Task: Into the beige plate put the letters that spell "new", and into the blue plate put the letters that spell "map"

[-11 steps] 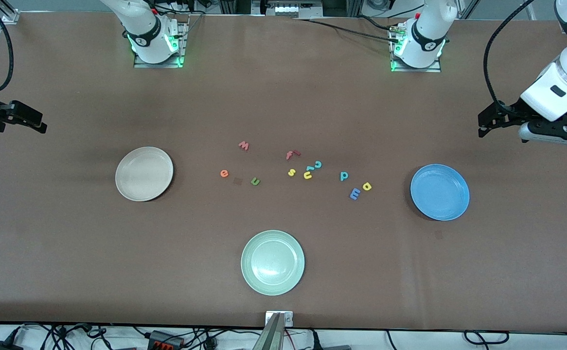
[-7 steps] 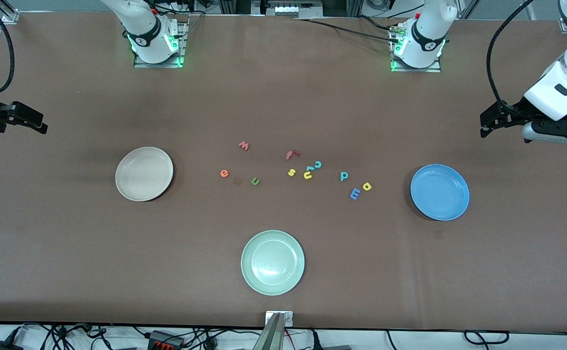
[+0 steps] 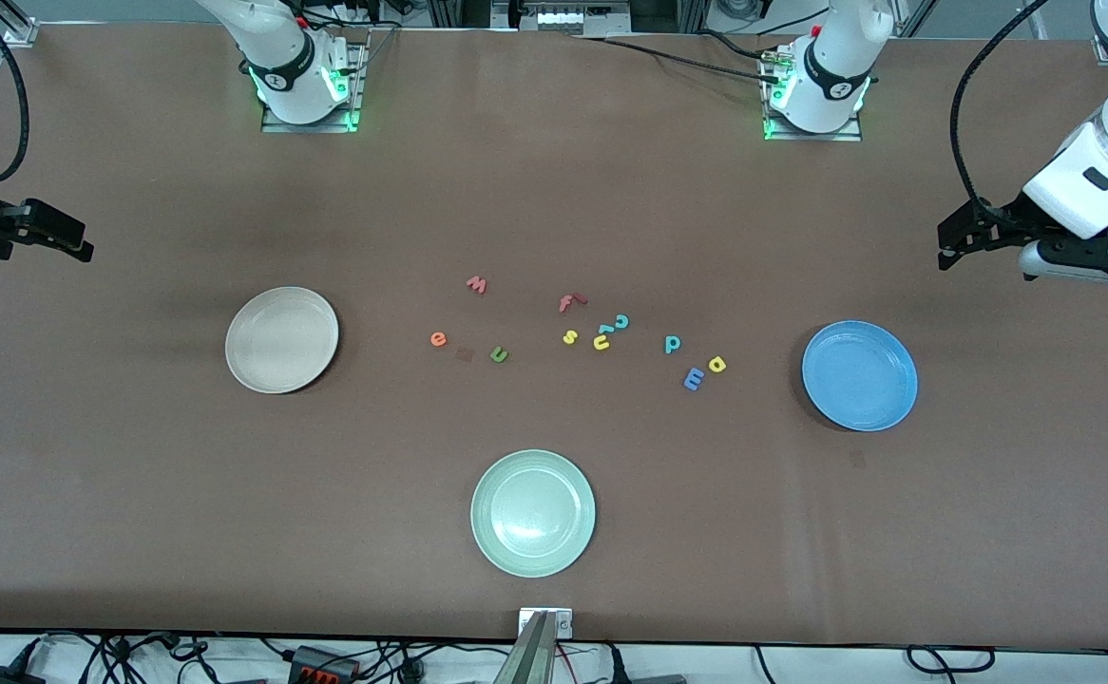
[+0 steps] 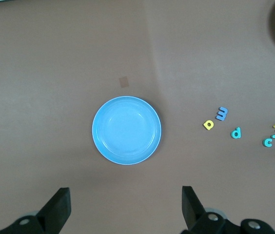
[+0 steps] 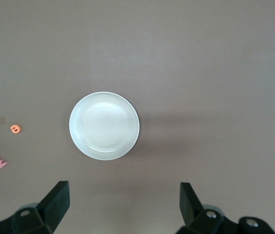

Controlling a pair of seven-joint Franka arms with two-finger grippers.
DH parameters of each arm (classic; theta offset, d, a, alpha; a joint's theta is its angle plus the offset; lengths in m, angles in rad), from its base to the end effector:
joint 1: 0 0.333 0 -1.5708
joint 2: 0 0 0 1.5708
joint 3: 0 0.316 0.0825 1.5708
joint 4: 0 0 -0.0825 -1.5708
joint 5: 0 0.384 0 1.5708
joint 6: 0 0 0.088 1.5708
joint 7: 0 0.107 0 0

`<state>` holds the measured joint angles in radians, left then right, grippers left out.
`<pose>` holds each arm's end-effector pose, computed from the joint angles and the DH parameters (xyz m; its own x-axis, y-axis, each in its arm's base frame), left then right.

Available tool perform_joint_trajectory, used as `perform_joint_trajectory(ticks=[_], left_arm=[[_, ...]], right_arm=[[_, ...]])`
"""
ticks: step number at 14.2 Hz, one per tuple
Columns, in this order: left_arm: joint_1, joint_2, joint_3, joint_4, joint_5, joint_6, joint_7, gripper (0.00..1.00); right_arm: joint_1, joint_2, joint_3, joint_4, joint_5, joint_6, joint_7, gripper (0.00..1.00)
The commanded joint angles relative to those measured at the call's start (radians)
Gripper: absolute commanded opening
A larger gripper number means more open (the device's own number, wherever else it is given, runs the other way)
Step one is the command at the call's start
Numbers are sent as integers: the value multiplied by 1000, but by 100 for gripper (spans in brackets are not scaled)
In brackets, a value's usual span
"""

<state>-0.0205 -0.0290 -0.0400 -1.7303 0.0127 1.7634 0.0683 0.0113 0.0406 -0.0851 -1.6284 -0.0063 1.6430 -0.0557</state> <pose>0.5583 -0.0330 0.5817 0.9895 -0.1308 0.0609 -0.1299 -0.9914 -0.0180 0.5691 -0.0418 0.5807 0.9995 -0.0176 -0.0264 -0.0174 -0.9998 0.0083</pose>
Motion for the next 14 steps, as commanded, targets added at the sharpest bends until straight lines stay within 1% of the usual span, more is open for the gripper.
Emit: perform_joint_trajectory(ticks=[1, 4, 7, 9, 11, 12, 14], left_arm=[[2, 15, -3, 31, -23, -24, -2, 100], [2, 14, -3, 32, -23, -24, -2, 100], [4, 17, -3, 31, -23, -24, -1, 100], [4, 30, -3, 31, -23, -33, 5, 100], [-4, 43, -6, 32, -25, -115, 10, 100], [-12, 55, -17, 32, -25, -128, 5, 100], [-33, 128, -44, 32, -25, -111, -4, 100]], right_arm=[[-8, -8, 7, -10, -9, 3, -3, 100], [7, 22, 10, -11, -9, -17, -1, 100], [42, 102, 13, -27, -9, -11, 11, 100], [103, 169, 15, -34, -3, 6, 13, 100], [178, 228, 15, -38, 5, 27, 14, 100], [218, 243, 15, -41, 12, 43, 16, 100], [281, 265, 15, -63, 31, 105, 58, 100]])
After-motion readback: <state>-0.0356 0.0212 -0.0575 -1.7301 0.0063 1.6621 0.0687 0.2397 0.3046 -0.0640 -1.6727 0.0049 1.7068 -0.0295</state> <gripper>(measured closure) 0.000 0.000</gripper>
